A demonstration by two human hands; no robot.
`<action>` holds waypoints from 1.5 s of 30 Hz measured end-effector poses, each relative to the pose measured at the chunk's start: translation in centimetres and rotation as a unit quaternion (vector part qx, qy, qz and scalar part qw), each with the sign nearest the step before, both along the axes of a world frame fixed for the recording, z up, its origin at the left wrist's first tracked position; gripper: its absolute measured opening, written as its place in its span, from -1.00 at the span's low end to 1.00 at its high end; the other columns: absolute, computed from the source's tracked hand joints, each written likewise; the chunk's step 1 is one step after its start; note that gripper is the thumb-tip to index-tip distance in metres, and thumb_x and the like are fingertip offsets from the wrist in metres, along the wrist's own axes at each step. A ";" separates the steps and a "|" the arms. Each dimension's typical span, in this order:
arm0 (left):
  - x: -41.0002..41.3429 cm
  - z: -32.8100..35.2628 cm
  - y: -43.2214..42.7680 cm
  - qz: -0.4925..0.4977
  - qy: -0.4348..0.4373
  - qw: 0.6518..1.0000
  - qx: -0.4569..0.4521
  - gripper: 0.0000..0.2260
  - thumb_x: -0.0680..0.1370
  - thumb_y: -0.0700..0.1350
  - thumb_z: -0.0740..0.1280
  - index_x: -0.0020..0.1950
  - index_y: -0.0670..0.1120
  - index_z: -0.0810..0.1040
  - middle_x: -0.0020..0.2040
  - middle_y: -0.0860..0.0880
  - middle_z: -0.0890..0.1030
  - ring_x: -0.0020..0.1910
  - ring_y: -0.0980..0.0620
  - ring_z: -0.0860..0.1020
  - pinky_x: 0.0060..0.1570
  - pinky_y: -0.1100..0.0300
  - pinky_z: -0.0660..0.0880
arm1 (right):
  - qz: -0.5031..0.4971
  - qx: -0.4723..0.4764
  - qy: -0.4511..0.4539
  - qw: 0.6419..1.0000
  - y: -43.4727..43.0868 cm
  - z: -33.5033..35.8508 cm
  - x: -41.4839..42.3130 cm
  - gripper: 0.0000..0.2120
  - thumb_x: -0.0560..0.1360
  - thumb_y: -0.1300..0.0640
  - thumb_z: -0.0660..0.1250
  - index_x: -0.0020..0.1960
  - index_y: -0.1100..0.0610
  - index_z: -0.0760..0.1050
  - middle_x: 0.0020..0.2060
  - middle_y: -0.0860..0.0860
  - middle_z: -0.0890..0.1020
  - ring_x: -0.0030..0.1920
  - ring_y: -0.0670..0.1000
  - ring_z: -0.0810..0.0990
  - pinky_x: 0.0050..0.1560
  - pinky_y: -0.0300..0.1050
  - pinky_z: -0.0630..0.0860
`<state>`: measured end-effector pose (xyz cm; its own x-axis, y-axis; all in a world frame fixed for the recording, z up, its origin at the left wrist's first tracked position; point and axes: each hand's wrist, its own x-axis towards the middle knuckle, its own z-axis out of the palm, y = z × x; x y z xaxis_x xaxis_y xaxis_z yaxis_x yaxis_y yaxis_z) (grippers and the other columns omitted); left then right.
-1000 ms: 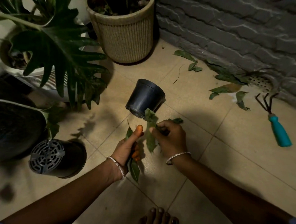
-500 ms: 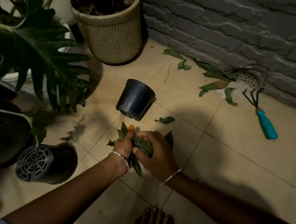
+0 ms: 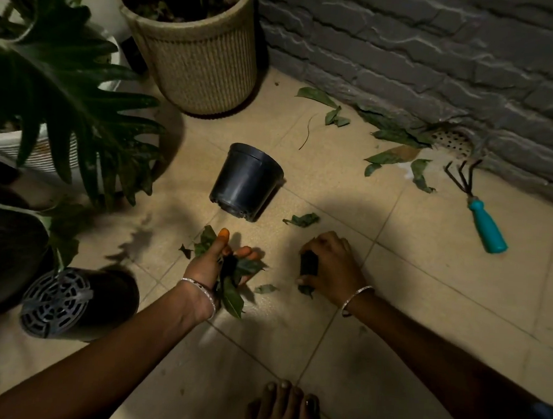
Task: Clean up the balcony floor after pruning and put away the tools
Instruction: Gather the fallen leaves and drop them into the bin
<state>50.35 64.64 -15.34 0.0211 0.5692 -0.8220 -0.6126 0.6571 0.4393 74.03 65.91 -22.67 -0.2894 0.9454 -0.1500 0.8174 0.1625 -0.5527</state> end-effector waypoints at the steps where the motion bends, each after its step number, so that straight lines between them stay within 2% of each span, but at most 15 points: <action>1: 0.0 0.2 0.0 -0.006 0.013 1.000 0.004 -0.80 0.55 0.02 0.36 -0.03 -0.11 0.52 -0.18 -0.12 0.69 -0.27 -0.05 0.69 -0.36 0.05 0.64 | -0.010 0.007 0.018 1.000 0.0 -0.2 0.0 -0.55 0.29 0.02 0.60 0.12 0.06 0.57 0.12 0.06 0.46 0.10 0.07 0.41 0.00 -0.15 0.36; 4: -0.5 0.6 -0.1 -0.034 0.024 0.999 0.017 -0.75 0.52 0.02 0.39 -0.26 -0.11 0.56 -0.28 -0.09 0.59 -0.40 -0.01 0.61 -0.44 0.16 0.58 | -0.039 -0.018 0.082 0.996 -0.2 0.1 -0.5 -0.74 0.39 0.25 0.52 0.04 0.14 0.56 -0.02 0.06 0.57 0.02 0.09 0.56 -0.03 -0.10 0.52; 10: -2.1 0.6 -0.9 -0.099 0.139 0.984 0.053 -0.71 0.50 0.10 0.39 -0.27 -0.09 0.50 -0.38 -0.03 0.55 -0.51 0.09 0.52 -0.49 0.30 0.48 | -0.090 -0.029 0.169 0.981 -0.1 1.6 -1.5 -0.44 0.43 0.43 0.37 0.33 0.05 0.35 -0.19 0.03 0.57 -0.15 -0.03 0.60 -0.11 -0.16 0.59; 12: -2.3 0.8 -1.6 -0.113 0.169 0.977 0.060 -0.67 0.53 0.11 0.34 -0.28 -0.11 0.48 -0.42 -0.01 0.57 -0.54 0.11 0.53 -0.53 0.32 0.45 | -0.065 -0.026 0.198 0.978 -0.2 2.2 -2.9 -0.52 0.45 0.46 0.28 0.28 0.09 0.40 -0.22 0.03 0.57 -0.19 -0.09 0.57 -0.14 -0.24 0.56; 14: -2.5 1.1 -2.1 -0.107 0.168 0.978 0.068 -0.67 0.58 0.09 0.29 -0.27 -0.10 0.47 -0.46 0.02 0.58 -0.55 0.12 0.53 -0.55 0.33 0.44 | -0.013 -0.012 0.216 0.976 -0.7 2.4 -4.7 -0.74 0.48 0.39 0.25 0.10 0.14 0.50 -0.24 0.00 0.56 -0.23 -0.13 0.54 -0.19 -0.25 0.51; 17: -2.8 1.3 -2.4 -0.101 0.163 0.979 0.071 -0.72 0.59 0.09 0.26 -0.17 -0.09 0.50 -0.48 0.06 0.55 -0.57 0.13 0.50 -0.56 0.35 0.42 | 0.052 -0.015 0.176 0.983 -1.9 1.8 -6.7 -0.88 0.46 0.13 0.24 -0.03 0.12 0.48 -0.22 -0.06 0.50 -0.27 -0.11 0.44 -0.27 -0.17 0.40; 20: -3.0 1.5 -2.6 -0.101 0.149 0.981 0.077 -0.74 0.62 0.05 0.22 -0.05 -0.12 0.54 -0.50 0.06 0.52 -0.59 0.15 0.46 -0.59 0.36 0.39 | 0.128 0.009 0.058 0.990 -2.5 0.5 -6.7 -0.64 0.44 -0.14 0.37 0.12 0.03 0.41 -0.01 -0.06 0.43 -0.16 -0.08 0.44 -0.26 -0.24 0.33; 23: -2.9 1.6 -2.8 -0.105 0.114 0.983 0.098 -0.74 0.63 0.02 0.19 0.02 -0.14 0.55 -0.48 0.04 0.51 -0.59 0.14 0.45 -0.60 0.34 0.38 | 0.174 0.059 -0.002 0.983 -2.8 -0.3 -6.5 -0.69 0.46 -0.06 0.43 0.03 0.08 0.42 0.01 0.03 0.43 -0.08 0.00 0.47 -0.21 -0.15 0.44; 27: -2.3 1.7 -2.6 -0.098 0.078 0.986 0.106 -0.73 0.64 0.02 0.18 -0.03 -0.13 0.56 -0.47 0.02 0.47 -0.60 0.14 0.37 -0.61 0.34 0.35 | 0.173 0.076 -0.013 0.982 -2.1 -0.5 -6.1 -0.90 0.56 0.17 0.33 0.01 0.17 0.43 -0.07 0.10 0.52 -0.11 0.08 0.52 -0.20 -0.01 0.53; 32: -1.5 1.6 -1.7 -0.107 0.061 0.985 0.117 -0.73 0.63 0.03 0.20 0.00 -0.13 0.58 -0.43 0.00 0.41 -0.58 0.13 0.33 -0.60 0.32 0.35 | -0.007 0.064 0.073 0.995 2.3 0.9 -3.0 -0.78 0.52 0.34 0.27 0.14 0.17 0.47 -0.01 0.03 0.53 -0.06 -0.03 0.52 -0.09 -0.29 0.44; 34: -1.3 1.2 -1.3 -0.124 0.074 0.980 0.134 -0.72 0.63 0.02 0.20 0.07 -0.12 0.62 -0.39 -0.01 0.36 -0.56 0.14 0.30 -0.58 0.31 0.34 | -0.023 0.113 0.035 0.993 4.3 1.0 -2.3 -0.72 0.48 0.38 0.29 0.14 0.15 0.47 0.03 0.07 0.54 -0.02 0.01 0.55 -0.05 -0.18 0.54; 36: -1.0 1.0 -1.0 -0.141 0.084 0.975 0.149 -0.71 0.63 0.01 0.21 0.16 -0.12 0.63 -0.35 0.00 0.39 -0.55 0.15 0.34 -0.56 0.28 0.37 | -0.036 0.138 -0.007 0.990 6.1 1.0 -2.1 -0.74 0.47 0.36 0.33 0.13 0.17 0.49 0.05 0.13 0.52 -0.03 0.10 0.57 -0.08 -0.04 0.57; 38: -0.6 0.9 -0.7 -0.148 0.089 0.973 0.151 -0.70 0.62 -0.03 0.23 0.23 -0.14 0.59 -0.27 0.01 0.51 -0.51 0.17 0.46 -0.53 0.28 0.43 | -0.021 0.130 -0.048 0.990 7.4 0.6 -1.7 -0.76 0.54 0.17 0.34 0.18 0.19 0.49 0.10 0.16 0.49 0.00 0.13 0.54 -0.10 -0.06 0.52; 41: -0.2 0.9 -0.4 -0.146 0.078 0.975 0.149 -0.71 0.62 -0.06 0.25 0.25 -0.15 0.58 -0.25 0.01 0.56 -0.44 0.16 0.52 -0.50 0.28 0.47 | 0.051 0.106 -0.090 0.989 8.1 0.1 -1.3 -0.63 0.54 -0.10 0.33 0.15 0.17 0.45 0.07 0.14 0.46 0.00 0.11 0.49 -0.14 0.01 0.52; 45: 0.0 0.6 -0.1 -0.152 0.111 0.975 0.121 -0.73 0.57 0.02 0.31 0.17 -0.07 0.64 -0.21 -0.06 0.53 -0.28 0.05 0.54 -0.38 0.21 0.54 | 0.047 0.099 -0.078 0.991 6.7 -0.2 -1.4 -0.80 0.60 0.02 0.25 0.00 0.17 0.41 -0.03 0.13 0.46 -0.12 0.12 0.47 -0.21 0.07 0.47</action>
